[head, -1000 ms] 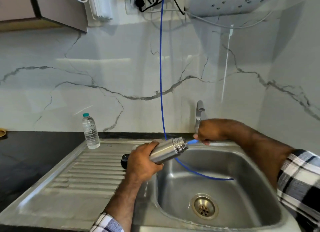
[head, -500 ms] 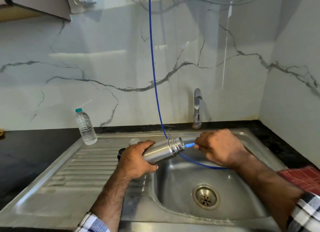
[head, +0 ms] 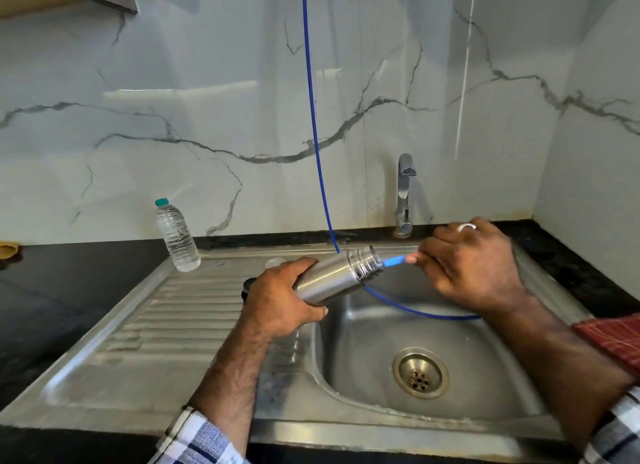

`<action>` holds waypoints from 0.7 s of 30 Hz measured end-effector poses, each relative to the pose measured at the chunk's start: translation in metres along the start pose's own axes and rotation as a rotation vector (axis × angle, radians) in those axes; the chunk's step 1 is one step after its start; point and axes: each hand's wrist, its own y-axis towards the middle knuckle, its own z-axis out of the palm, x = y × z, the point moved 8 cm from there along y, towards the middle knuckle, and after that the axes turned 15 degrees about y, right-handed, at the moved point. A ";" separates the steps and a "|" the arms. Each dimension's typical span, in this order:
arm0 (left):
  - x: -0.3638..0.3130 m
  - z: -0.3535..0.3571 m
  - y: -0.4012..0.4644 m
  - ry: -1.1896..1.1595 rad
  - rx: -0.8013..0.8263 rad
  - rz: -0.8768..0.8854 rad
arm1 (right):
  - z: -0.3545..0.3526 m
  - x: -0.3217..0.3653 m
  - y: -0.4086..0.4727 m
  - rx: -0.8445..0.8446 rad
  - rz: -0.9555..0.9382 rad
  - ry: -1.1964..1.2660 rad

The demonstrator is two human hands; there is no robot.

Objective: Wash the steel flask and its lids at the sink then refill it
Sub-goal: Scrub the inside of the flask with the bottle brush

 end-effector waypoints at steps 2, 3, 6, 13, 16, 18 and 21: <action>-0.002 -0.001 -0.002 0.061 0.024 0.003 | 0.009 -0.002 -0.003 0.129 0.117 0.010; -0.004 -0.003 -0.002 0.104 0.032 0.013 | 0.018 -0.007 -0.003 0.255 0.237 0.062; -0.011 -0.002 -0.005 0.224 0.033 0.072 | 0.053 -0.024 -0.023 0.651 0.687 0.377; 0.012 0.006 -0.004 -0.012 0.134 -0.076 | 0.013 -0.005 0.001 0.041 0.124 0.139; 0.015 0.007 -0.002 -0.044 0.145 -0.065 | 0.005 0.002 -0.002 -0.068 -0.013 0.113; 0.016 0.004 0.000 -0.042 0.128 -0.051 | 0.003 0.003 -0.005 -0.089 -0.048 0.069; 0.014 -0.003 0.000 0.011 0.112 -0.028 | 0.004 0.002 -0.005 0.003 -0.032 0.097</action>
